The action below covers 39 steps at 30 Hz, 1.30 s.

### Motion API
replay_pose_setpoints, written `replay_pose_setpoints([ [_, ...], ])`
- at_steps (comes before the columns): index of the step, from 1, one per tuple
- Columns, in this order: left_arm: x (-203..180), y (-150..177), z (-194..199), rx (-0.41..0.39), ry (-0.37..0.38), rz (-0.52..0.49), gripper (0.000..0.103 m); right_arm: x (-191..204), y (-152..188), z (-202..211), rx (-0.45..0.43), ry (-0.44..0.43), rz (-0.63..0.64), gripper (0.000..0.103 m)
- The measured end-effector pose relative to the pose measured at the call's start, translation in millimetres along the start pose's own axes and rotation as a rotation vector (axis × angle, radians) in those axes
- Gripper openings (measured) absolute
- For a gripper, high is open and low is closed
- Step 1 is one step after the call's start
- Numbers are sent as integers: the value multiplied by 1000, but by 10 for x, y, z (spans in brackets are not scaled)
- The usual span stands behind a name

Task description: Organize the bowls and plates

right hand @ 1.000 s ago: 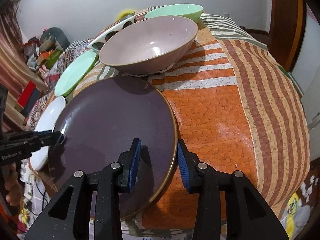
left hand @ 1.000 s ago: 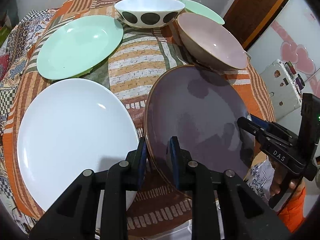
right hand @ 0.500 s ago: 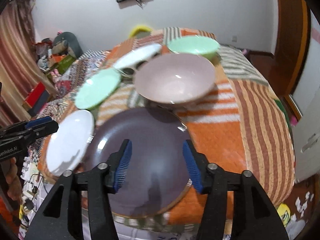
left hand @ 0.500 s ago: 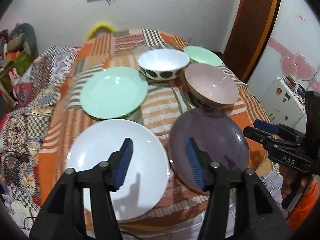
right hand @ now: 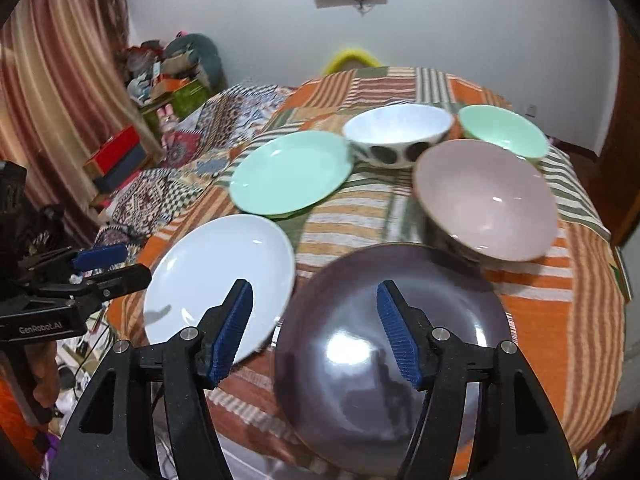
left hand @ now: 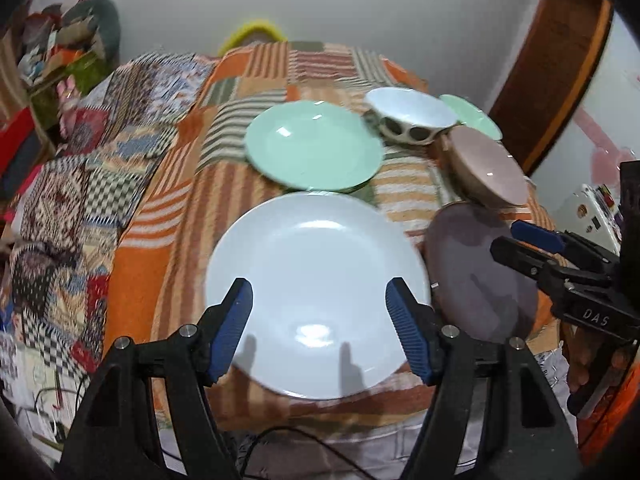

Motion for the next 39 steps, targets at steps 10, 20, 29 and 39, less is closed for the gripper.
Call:
replay_pose_setpoints([
  [10,560,192,-215,72,-32,97,69,213,-42,-352,71,-73,10,61],
  [20,749,328,-367,103,-18,147,53,243,-73,-669,127,-83,35,59],
  [29,848,407,-474,134,24,194,30,242,-52,-911,188,-72,64,36],
  [39,882,384,-499,131,46,224,26,253,-23,-960,217,-66,83,33],
])
Point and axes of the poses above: each gripper's, at about its wrist camera, not at the fingertips, and z roughly against the way its jaws point, x to its left, y to its underside, the point moved 8 cm from there along -z, roughly the way its jaws point, and after that the axes turned 10 degrees about z, right-handed, at the moved point
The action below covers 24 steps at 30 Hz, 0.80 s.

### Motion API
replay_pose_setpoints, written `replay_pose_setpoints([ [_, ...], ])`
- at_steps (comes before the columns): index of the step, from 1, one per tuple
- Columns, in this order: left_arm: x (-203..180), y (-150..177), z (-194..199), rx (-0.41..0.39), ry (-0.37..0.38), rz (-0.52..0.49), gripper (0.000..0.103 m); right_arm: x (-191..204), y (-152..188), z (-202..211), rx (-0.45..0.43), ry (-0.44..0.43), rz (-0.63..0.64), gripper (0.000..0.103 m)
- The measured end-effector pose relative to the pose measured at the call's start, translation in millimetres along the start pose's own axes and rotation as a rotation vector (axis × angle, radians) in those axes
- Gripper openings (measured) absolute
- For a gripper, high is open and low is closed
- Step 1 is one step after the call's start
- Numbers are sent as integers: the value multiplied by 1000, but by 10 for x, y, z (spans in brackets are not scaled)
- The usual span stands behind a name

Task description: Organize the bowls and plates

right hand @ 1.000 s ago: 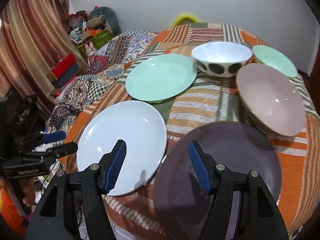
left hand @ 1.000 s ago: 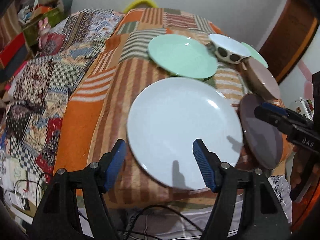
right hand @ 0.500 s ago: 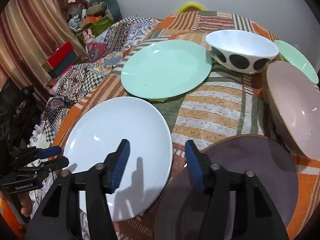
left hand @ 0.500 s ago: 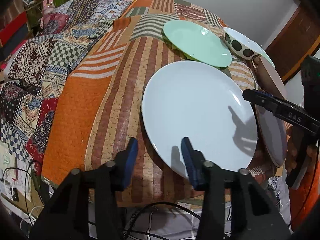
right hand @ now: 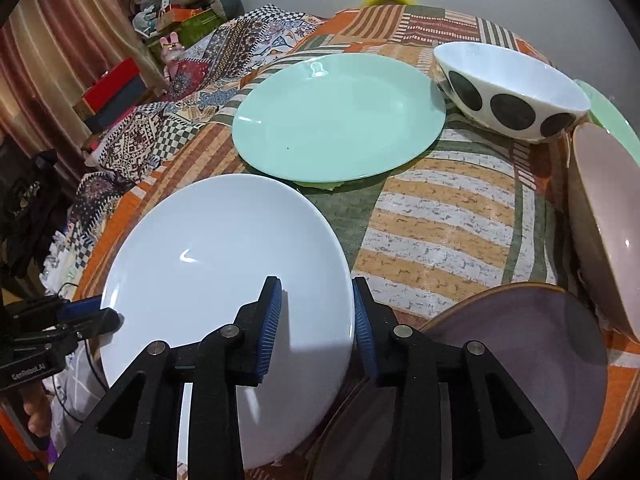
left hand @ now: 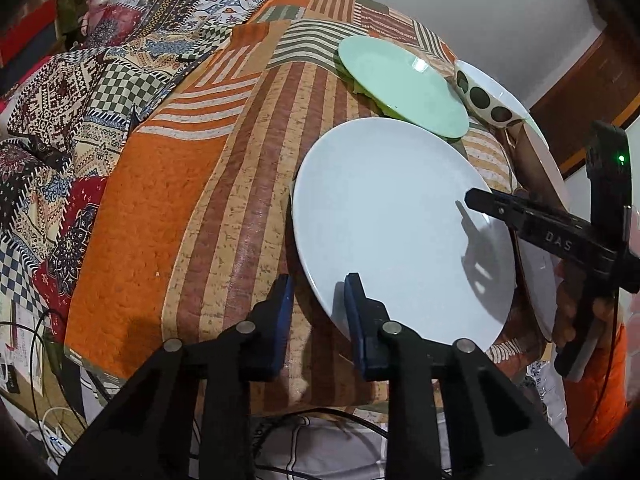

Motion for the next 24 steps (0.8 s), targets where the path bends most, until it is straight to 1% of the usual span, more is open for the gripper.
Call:
replay_pose_setpoints([
  [3,43,-23,2,-8,-10,7,24,10,27,17,5,-21,-6,33],
  [9,114,-75,5,-14,-13,25,24,94,66,7,12,-14,41,33],
  [14,89,-74,-17,-11,-18,15,24,64,20,-49,10,-23,30,33],
  [18,59,-64,-51,6,3,13,24,100,-6,-76,6,-7,46,33],
  [24,52,-60,-37,-1,-14,24,24,87,-12,-30,-8,-43,-19,32],
])
Point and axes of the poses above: each gripper's, at about its wrist camera, not at the fingertips, and z roughly against the way its jaws point, x to its left, y to its underside, the point moved 8 cm from there along -z, roughly the way its jaws point, and after that the axes turned 10 degrees about z, right-handed, at the moved point
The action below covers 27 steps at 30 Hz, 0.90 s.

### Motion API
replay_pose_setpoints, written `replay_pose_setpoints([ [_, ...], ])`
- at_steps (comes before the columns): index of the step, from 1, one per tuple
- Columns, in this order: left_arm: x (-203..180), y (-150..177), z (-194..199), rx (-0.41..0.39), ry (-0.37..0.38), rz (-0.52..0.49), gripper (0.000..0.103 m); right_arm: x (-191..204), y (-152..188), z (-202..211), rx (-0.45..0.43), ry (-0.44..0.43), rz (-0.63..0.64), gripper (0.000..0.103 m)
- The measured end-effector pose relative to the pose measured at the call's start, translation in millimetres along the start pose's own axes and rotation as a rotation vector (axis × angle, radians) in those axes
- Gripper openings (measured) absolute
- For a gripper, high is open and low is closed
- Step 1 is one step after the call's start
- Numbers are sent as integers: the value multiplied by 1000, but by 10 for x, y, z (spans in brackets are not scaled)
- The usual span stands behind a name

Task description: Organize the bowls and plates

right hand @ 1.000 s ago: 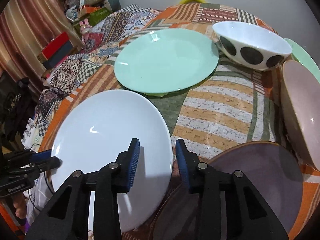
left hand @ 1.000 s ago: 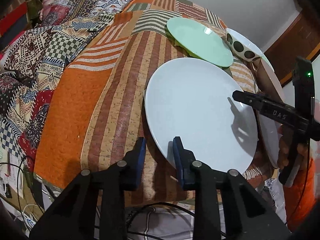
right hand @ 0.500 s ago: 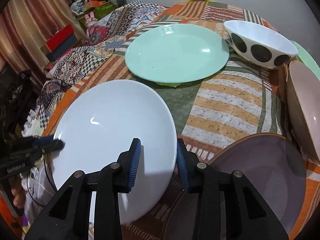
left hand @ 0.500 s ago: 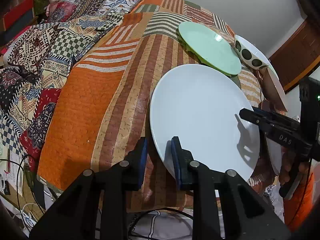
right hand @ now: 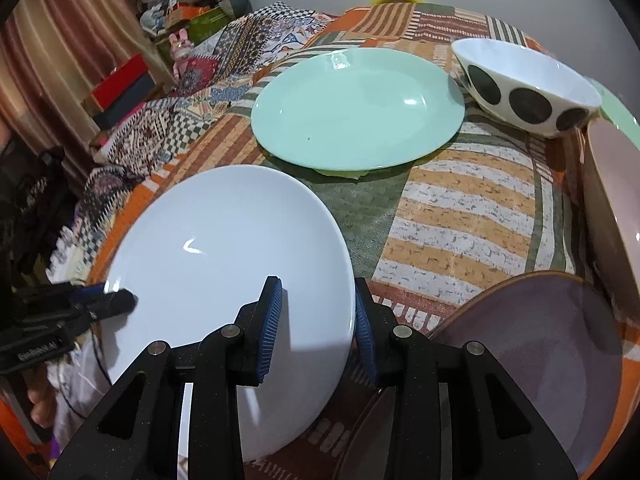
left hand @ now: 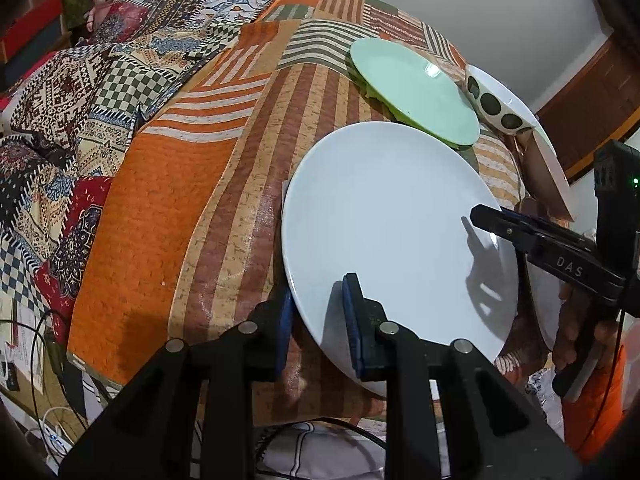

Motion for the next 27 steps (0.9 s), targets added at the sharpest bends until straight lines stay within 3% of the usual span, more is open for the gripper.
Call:
replay_pose_setpoints([
  [7,-39,23,74,-17,-26,-14,24,73,-9,111,-33,35,26,32],
  [27,-559,-117,568,-132,35,-73,24,-61,51,636,-135,49,-43,32],
])
Point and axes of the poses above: each gripper's, at about its wrist camera, not at the fingertips, and z roughly against the way its jaws point, x to its left, y to its underside, the point moved 8 cm from there along -z, roughly the way its jaws point, and after that the axes turned 10 degrees about z, right-handed, at the moved point
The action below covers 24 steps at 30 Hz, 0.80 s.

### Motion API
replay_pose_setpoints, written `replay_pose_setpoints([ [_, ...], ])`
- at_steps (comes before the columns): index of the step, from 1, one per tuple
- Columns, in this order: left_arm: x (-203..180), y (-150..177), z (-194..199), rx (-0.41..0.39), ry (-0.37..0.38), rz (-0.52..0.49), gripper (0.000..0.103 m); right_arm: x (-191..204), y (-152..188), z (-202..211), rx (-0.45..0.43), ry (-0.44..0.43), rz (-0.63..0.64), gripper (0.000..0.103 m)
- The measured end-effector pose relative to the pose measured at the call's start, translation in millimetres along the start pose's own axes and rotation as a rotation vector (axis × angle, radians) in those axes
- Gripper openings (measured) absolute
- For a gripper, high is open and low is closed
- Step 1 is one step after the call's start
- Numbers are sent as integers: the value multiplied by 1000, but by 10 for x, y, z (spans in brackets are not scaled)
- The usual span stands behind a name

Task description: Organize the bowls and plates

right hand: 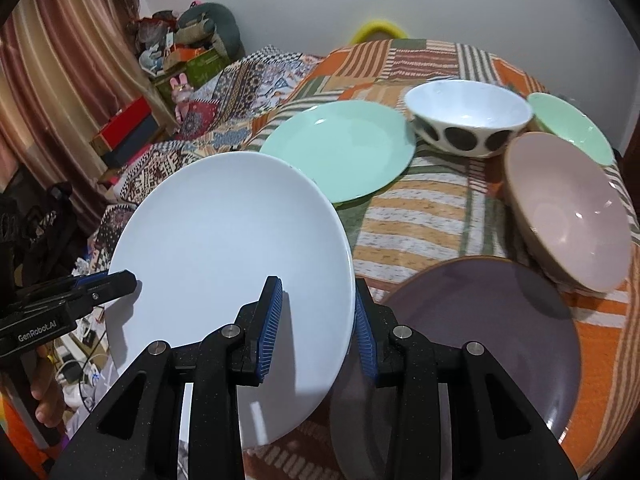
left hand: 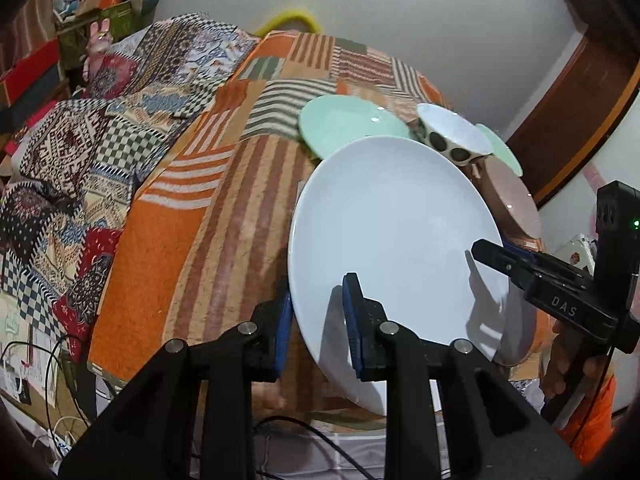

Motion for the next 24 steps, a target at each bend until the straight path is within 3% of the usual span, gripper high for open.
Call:
replay_pose_setpoints([
  [12,-595,16,57,-12,54,-88,24,-360,188,409,-49,51,-80,32],
  [24,-1191,211,-179,61,104,-185,24,-762,471,774,-74,137,-167,32],
])
Point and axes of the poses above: each gripper's, at about its wrist camera, not at the fingertips, and z roughly against the way its jaws point, x to its left, y to its underside, the point moved 8 cm from there along -z, roughly the way its jaws point, and after that the axes turned 10 degrees about z, right-handed, at the moved point
